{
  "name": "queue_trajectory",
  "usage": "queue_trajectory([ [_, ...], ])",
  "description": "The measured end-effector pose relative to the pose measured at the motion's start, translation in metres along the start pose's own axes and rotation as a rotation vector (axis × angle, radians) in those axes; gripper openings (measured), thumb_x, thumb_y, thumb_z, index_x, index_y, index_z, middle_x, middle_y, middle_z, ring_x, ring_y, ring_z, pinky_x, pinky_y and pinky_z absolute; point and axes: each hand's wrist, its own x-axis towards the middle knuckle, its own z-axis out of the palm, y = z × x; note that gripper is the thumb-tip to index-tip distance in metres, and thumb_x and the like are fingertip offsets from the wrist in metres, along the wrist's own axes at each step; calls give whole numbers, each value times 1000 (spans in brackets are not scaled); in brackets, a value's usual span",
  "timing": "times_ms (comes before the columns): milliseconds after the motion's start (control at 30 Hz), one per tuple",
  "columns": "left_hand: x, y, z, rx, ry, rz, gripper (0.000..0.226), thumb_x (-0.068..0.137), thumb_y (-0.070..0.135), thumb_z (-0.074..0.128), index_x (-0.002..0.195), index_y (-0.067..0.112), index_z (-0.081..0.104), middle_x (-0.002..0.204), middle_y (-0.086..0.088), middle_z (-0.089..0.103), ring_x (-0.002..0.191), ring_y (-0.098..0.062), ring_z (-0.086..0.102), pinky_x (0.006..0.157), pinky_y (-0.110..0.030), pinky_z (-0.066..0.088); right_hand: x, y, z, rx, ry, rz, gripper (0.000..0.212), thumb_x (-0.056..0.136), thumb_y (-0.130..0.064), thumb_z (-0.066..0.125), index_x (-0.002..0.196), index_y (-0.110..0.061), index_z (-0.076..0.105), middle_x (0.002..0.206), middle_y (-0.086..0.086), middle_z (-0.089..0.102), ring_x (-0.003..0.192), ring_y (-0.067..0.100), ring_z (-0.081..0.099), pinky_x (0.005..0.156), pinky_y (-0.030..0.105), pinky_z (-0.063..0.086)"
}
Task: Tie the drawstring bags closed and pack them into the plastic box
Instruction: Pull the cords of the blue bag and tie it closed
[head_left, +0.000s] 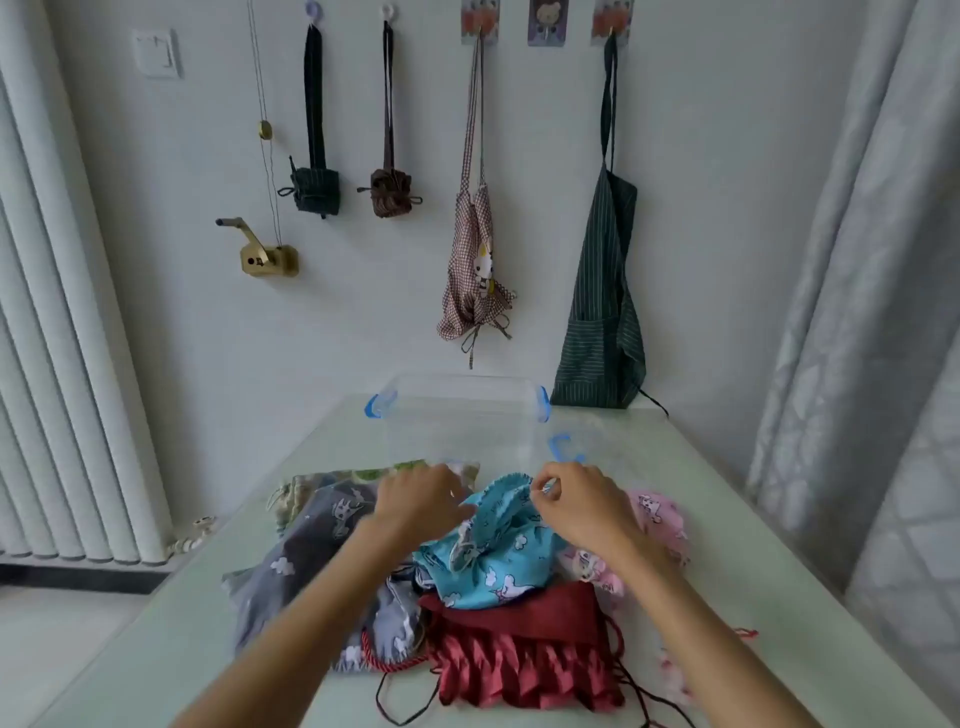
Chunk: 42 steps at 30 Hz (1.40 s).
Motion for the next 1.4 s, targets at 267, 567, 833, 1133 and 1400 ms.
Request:
queue_trajectory([
  [267,34,-13,88,-136,241,-161,29,92,47,50,83,22,61,76,3,67,78,-24,64,57,-30,37,61,33,92,150,0,186,66,93,-55,38,146,-16,28,146,8,40,133,26,39,105,36,33],
  [567,100,-37,118,-678,580,-243,16,90,23,62,102,21,73,76,11,67,68,-7,62,67,-31,53,125,54,125,402,331,-41,21,84,-3,65,85,-24,70,91,-10,65,80,4,61,75,22,50],
  [833,125,-33,99,-1114,425,-264,24,86,12,66,110,13,68,81,6,70,65,3,66,60,-10,50,133,52,97,565,461,-178,32,85,1,63,112,-16,65,108,-6,62,95,2,60,89,15,49],
  [1133,65,-73,80,-415,300,-162,15,88,30,63,97,23,73,73,11,66,61,1,58,59,-19,47,101,70,61,399,305,-35,26,83,-9,69,108,-17,71,94,3,74,68,1,63,62,6,45],
  [1400,55,-71,93,-1502,123,-412,19,84,31,64,92,17,75,64,9,66,54,1,52,54,-9,42,97,86,51,496,-46,216,24,75,-24,77,95,-10,71,57,-2,69,52,7,64,56,16,52],
])
